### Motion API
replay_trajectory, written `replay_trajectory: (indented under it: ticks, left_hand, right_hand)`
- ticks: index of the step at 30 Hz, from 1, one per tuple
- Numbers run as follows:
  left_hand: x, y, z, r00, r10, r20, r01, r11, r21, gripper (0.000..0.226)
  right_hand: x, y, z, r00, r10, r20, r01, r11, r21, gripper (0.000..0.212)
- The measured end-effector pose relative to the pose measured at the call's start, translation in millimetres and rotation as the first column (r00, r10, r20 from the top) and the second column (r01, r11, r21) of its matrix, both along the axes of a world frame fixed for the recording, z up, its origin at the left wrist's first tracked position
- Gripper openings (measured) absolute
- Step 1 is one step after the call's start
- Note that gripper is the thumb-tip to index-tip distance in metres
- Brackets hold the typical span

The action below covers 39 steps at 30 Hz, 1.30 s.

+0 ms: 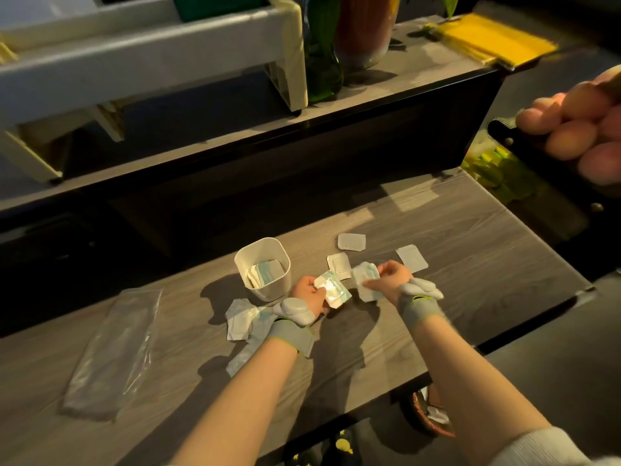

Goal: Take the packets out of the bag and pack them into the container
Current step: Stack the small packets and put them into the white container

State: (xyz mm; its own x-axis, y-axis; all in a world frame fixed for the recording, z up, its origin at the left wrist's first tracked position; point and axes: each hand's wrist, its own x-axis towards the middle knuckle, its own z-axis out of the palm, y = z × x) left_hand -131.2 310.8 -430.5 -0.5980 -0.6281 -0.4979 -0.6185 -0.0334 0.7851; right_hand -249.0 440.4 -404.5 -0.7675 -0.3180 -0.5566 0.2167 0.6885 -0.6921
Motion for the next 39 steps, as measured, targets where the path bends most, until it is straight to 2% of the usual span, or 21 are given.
replay_trajectory:
  ticks: [2, 3, 6, 11, 15, 17, 20, 23, 25, 28, 31, 35, 39]
  left_hand:
    - [-2, -1, 3, 1.0, 0.008, 0.014, -0.009, 1.0, 0.023, 0.008]
    - [-5, 0, 6, 1.0, 0.01, 0.015, -0.011, 0.999, 0.04, 0.008]
    - [-9, 5, 15, 1.0, -0.004, -0.011, 0.005, 0.992, 0.122, 0.011]
    - [-10, 11, 25, 0.995, 0.044, -0.087, -0.019, 0.963, 0.27, 0.01]
    - [-10, 10, 22, 0.997, 0.01, -0.08, 0.001, 0.99, 0.139, 0.01]
    - [-13, 11, 20, 0.998, -0.001, -0.064, 0.006, 0.996, 0.092, 0.018]
    - [-21, 12, 16, 0.998, 0.02, -0.054, -0.016, 0.997, 0.076, 0.01]
    - [-25, 12, 12, 0.999, 0.01, -0.046, -0.007, 0.998, 0.06, 0.004]
    - [-27, 10, 10, 0.999, 0.005, -0.05, -0.002, 0.998, 0.061, 0.004]
    - [-32, 6, 7, 0.999, 0.008, -0.046, -0.006, 0.999, 0.037, 0.004]
    - [-35, 0, 5, 0.999, 0.006, -0.045, -0.004, 0.999, 0.032, 0.004]
    - [-41, -7, 3, 0.999, 0.021, -0.034, -0.02, 0.999, 0.027, 0.005]
    - [-46, -8, 1, 0.999, 0.024, -0.027, -0.023, 0.999, 0.026, 0.027]
  right_hand:
    - [1, -7, 11, 0.994, -0.058, 0.092, 0.075, 0.978, -0.197, 0.031]
    - [3, -10, 15, 0.994, -0.029, 0.108, 0.053, 0.974, -0.222, 0.031]
    - [14, -16, 22, 0.994, 0.086, 0.068, -0.072, 0.979, -0.188, 0.03]
    - [22, -21, 14, 0.99, 0.14, -0.002, -0.139, 0.981, -0.134, 0.031]
    - [18, -24, 12, 0.979, 0.2, -0.027, -0.202, 0.973, -0.11, 0.03]
    - [14, -23, 12, 0.978, 0.207, -0.009, -0.206, 0.972, -0.109, 0.022]
    - [-5, -13, 3, 0.998, 0.059, 0.019, -0.056, 0.991, -0.125, 0.014]
    - [-31, 4, -6, 0.994, -0.009, -0.108, 0.019, 0.995, 0.097, 0.023]
    - [-43, 12, -3, 0.982, -0.023, -0.187, 0.071, 0.965, 0.253, 0.031]
    - [-63, 15, -12, 0.953, 0.043, -0.3, 0.092, 0.902, 0.423, 0.038]
    - [-73, 12, -18, 0.952, 0.023, -0.305, 0.124, 0.883, 0.452, 0.051]
    - [-77, 7, -29, 0.974, -0.102, -0.204, 0.169, 0.924, 0.343, 0.055]
    - [-78, 6, -27, 0.978, -0.107, -0.181, 0.164, 0.925, 0.343, 0.051]
